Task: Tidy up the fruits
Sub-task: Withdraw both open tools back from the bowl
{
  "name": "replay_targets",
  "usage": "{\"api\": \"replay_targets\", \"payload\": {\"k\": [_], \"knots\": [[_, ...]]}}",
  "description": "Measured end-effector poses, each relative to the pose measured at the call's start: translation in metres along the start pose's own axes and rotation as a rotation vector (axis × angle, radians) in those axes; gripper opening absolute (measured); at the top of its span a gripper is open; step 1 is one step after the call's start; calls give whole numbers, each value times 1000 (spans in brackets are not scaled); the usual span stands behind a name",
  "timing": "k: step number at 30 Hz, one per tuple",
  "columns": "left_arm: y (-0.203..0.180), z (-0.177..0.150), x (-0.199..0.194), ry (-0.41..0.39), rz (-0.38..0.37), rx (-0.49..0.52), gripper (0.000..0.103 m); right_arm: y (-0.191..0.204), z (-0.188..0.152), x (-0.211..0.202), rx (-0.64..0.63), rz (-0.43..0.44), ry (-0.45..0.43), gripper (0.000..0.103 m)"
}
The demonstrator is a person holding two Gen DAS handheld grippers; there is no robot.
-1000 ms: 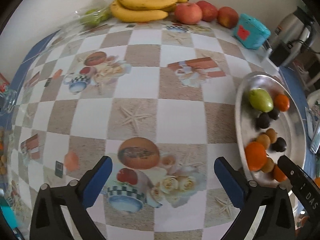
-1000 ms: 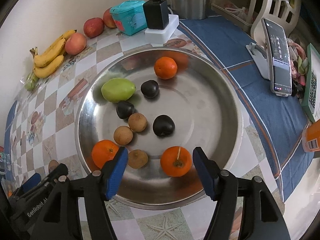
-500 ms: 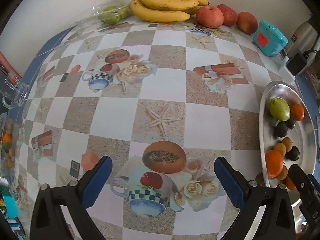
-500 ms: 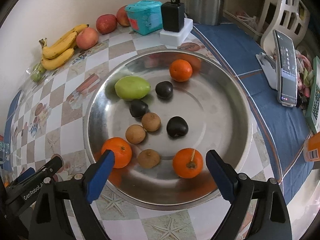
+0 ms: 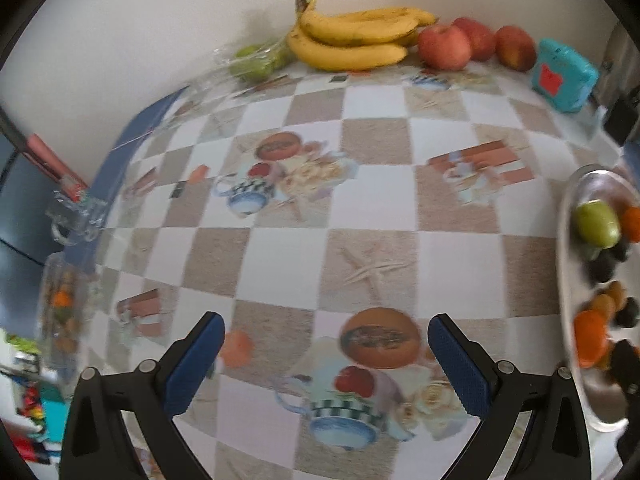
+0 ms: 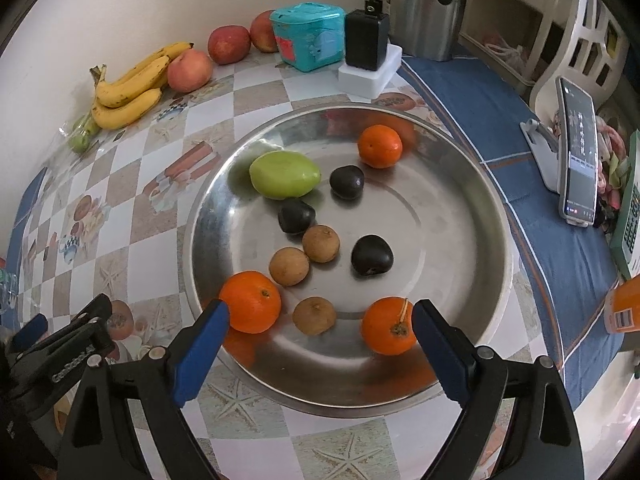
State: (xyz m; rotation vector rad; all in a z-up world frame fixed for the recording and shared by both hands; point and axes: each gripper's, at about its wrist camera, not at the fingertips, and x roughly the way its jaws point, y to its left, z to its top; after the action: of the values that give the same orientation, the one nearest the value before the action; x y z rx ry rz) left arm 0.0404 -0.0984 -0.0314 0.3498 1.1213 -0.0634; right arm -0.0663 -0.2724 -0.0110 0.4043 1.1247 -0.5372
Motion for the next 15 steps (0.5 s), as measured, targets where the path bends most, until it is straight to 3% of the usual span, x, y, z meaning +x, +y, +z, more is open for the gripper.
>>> {"api": "replay_targets", "payload": {"k": [11, 15], "knots": [[19, -11, 14, 57, 98, 13, 103, 23, -7, -6, -59, 7, -26, 93], [27, -18, 14, 90, 88, 14, 103, 29, -15, -8, -79, 9, -23, 93]]}}
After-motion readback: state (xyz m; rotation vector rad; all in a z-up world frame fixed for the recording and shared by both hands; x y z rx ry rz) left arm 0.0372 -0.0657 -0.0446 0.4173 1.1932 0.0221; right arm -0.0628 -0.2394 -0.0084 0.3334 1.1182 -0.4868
